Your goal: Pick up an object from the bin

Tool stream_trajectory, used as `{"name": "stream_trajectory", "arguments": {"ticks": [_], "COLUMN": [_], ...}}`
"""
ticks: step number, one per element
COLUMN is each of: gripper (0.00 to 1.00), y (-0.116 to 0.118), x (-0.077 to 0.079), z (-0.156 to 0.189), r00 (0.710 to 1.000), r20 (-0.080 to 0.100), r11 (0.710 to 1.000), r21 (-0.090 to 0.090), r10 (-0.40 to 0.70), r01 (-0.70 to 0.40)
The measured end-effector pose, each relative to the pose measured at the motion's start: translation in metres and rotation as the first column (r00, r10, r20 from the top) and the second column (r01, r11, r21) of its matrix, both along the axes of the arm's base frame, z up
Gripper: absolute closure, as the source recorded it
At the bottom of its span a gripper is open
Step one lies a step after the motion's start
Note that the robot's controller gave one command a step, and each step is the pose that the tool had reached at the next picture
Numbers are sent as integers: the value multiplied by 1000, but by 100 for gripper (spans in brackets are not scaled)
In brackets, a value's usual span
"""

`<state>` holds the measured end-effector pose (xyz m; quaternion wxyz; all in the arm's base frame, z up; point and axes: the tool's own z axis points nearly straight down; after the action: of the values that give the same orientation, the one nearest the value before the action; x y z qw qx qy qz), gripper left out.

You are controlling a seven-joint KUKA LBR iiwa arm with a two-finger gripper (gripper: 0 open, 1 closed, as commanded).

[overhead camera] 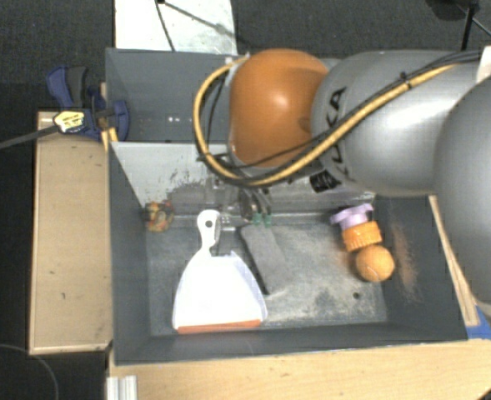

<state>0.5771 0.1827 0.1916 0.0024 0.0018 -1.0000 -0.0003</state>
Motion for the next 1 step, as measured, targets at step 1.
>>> {"name": "stream_trajectory", "arguments": {"ticks": [1], "gripper": [0], "y": [-1], "x": [2], "z": [5], "r00": [1000], "r20": [8], "r11": [1000], "r21": [1], "r10": [-5], "r01": [5]}}
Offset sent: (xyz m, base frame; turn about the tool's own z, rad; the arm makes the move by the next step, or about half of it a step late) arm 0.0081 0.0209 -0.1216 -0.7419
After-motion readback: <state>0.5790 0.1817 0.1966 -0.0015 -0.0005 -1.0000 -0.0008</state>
